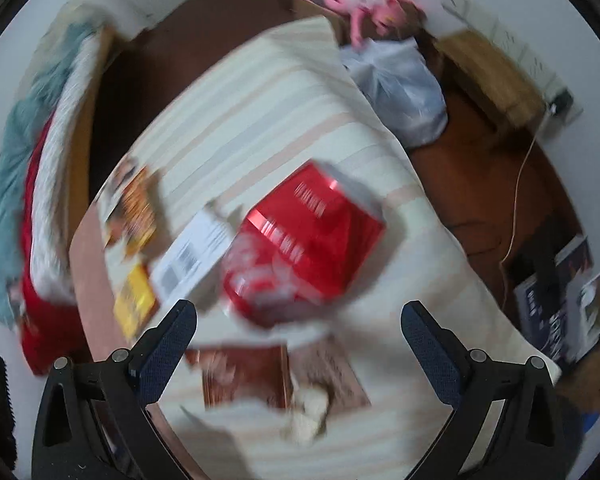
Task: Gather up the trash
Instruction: 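Move both tools back toward the table, then grasp the brown wrapper with the left gripper while the right grasps the red can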
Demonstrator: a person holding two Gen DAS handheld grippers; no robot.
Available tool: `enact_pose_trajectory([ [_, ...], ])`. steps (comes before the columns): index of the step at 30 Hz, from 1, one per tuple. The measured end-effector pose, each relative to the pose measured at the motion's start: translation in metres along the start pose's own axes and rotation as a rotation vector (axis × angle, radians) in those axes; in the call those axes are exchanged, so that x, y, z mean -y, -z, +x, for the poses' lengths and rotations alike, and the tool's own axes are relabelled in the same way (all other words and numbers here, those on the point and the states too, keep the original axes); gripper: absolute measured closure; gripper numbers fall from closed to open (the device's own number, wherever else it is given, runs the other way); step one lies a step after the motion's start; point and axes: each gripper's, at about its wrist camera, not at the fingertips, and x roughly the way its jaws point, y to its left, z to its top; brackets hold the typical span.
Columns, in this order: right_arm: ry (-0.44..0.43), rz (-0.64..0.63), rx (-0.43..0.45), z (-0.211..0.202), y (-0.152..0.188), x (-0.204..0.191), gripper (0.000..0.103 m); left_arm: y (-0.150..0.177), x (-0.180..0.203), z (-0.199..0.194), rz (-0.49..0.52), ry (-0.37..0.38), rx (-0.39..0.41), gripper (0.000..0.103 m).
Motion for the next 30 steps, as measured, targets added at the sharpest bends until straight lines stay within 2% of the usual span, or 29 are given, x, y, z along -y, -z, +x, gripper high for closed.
enact_pose_trajectory([
  [5,0.007,0.068,-0.040,0.036,-0.027,0.005,0.000,-0.017,0.006,0.013,0.025,-0.034,-0.009,0.001],
  [7,0.038,0.050,-0.046,0.046,-0.033,0.002,0.000,-0.021,0.008,0.012,0.034,-0.024,-0.013,0.001],
  [9,0.024,0.030,-0.042,0.053,-0.035,0.001,0.003,-0.020,0.013,0.008,0.050,0.003,-0.007,0.001],
  [10,0.018,0.017,-0.041,0.055,-0.034,0.000,0.011,-0.019,0.017,0.003,0.066,0.025,-0.001,0.001],
  [12,0.018,-0.020,-0.038,0.053,-0.031,0.004,0.011,-0.016,0.030,-0.006,0.119,0.098,0.009,0.001],
  [15,0.086,-0.165,-0.064,0.046,-0.019,0.004,0.012,-0.008,0.051,-0.020,0.213,0.218,0.002,0.001],
  [17,0.120,-0.268,-0.091,0.043,-0.007,0.006,0.012,-0.002,0.068,-0.023,0.250,0.310,-0.033,0.001],
  [19,0.148,-0.339,-0.121,0.039,0.006,0.014,0.012,0.002,0.083,-0.021,0.262,0.358,-0.065,0.001],
  [23,0.140,-0.355,-0.169,0.033,0.021,0.036,0.012,0.007,0.111,-0.005,0.258,0.453,-0.137,0.002],
  [24,0.139,-0.340,-0.177,0.032,0.022,0.041,0.011,0.008,0.117,-0.002,0.262,0.466,-0.144,0.012],
  [25,0.138,-0.330,-0.178,0.030,0.023,0.045,0.011,0.007,0.123,0.001,0.267,0.461,-0.146,0.035],
  [26,0.138,-0.326,-0.175,0.029,0.024,0.047,0.011,0.009,0.130,0.005,0.279,0.444,-0.148,0.047],
  [27,0.136,-0.319,-0.167,0.027,0.025,0.050,0.011,0.010,0.134,0.007,0.286,0.436,-0.150,0.065],
  [28,0.135,-0.311,-0.163,0.025,0.026,0.051,0.011,0.011,0.136,0.009,0.291,0.424,-0.148,0.076],
  [30,0.130,-0.297,-0.154,0.023,0.027,0.051,0.010,0.015,0.138,0.009,0.296,0.405,-0.131,0.086],
])
